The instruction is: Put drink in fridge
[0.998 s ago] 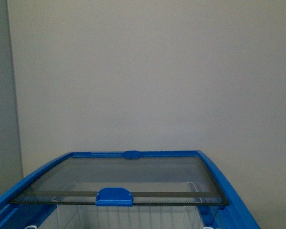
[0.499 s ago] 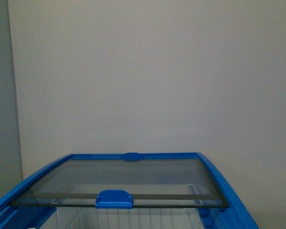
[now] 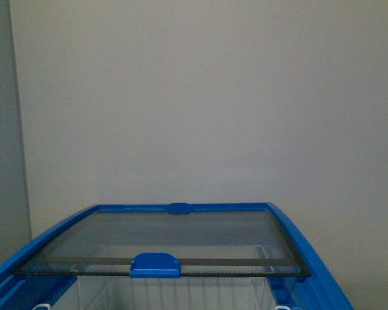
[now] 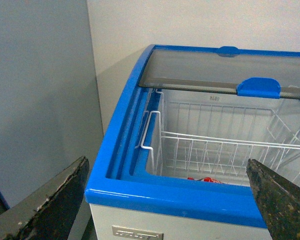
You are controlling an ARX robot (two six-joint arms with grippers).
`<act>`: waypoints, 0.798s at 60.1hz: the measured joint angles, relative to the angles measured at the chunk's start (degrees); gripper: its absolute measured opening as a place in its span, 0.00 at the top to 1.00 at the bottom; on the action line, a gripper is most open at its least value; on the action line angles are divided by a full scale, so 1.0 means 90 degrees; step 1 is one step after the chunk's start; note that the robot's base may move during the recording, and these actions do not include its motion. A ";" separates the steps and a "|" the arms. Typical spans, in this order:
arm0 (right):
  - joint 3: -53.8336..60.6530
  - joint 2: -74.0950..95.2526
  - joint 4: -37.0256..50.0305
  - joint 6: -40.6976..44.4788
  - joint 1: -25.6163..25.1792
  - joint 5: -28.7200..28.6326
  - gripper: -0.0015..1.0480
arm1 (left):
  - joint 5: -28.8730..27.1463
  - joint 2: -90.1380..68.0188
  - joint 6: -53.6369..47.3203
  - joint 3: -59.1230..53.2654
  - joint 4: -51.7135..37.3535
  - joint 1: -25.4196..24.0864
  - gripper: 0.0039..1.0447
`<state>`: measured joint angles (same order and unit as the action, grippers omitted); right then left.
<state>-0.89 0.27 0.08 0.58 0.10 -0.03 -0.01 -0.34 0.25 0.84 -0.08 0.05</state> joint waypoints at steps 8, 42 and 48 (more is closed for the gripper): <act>0.0000 0.0000 0.0000 0.0000 0.0000 0.0000 0.07 | 0.0000 0.0000 0.0000 0.0000 0.0000 0.0000 0.08; 0.0000 0.0000 0.0000 -0.0002 0.0000 0.0002 0.07 | 0.0000 0.0000 0.0000 0.0000 0.0000 0.0000 0.08; 0.0000 0.0000 0.0000 0.0000 0.0000 0.0000 0.07 | 0.0000 0.0000 0.0000 0.0000 0.0000 0.0000 0.08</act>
<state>-0.89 0.27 0.08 0.58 0.10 -0.03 -0.01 -0.34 0.25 0.84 -0.08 0.05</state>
